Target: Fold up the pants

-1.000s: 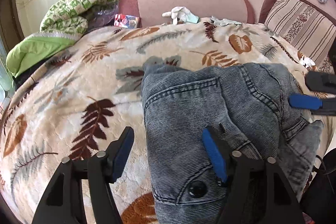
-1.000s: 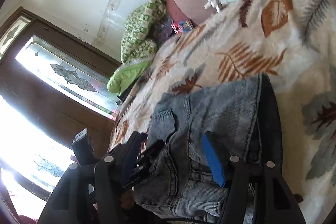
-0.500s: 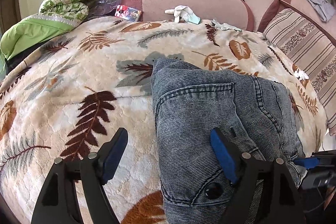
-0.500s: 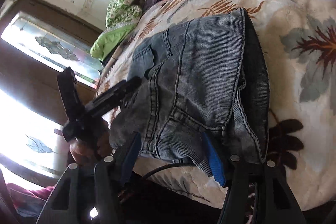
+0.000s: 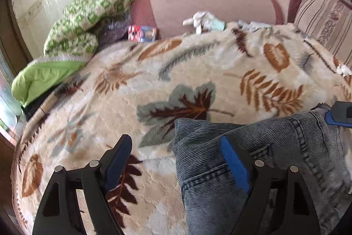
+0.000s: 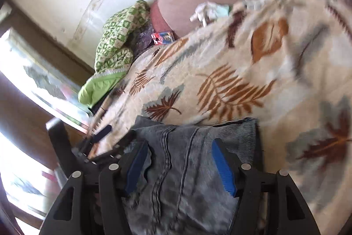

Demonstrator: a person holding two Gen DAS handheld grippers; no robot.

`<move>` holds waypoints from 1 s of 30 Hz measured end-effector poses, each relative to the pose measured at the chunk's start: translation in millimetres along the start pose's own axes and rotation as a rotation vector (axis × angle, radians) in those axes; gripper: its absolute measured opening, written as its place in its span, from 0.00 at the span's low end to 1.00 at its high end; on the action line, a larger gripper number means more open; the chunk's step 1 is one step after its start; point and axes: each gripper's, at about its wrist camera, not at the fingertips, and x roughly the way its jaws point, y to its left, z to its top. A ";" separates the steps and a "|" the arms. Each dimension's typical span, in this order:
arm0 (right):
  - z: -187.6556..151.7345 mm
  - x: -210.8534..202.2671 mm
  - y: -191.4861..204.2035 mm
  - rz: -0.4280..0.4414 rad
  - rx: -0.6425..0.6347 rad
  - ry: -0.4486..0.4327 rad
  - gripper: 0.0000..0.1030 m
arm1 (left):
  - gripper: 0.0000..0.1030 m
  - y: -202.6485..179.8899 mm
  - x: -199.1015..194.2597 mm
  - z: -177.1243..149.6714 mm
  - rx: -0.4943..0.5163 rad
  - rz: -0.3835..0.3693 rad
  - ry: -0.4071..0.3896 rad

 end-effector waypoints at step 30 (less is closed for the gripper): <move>-28.6 -43.8 32.3 -0.105 -0.241 -0.279 0.65 | 0.96 13.2 -109.1 -25.2 -0.116 0.082 -0.290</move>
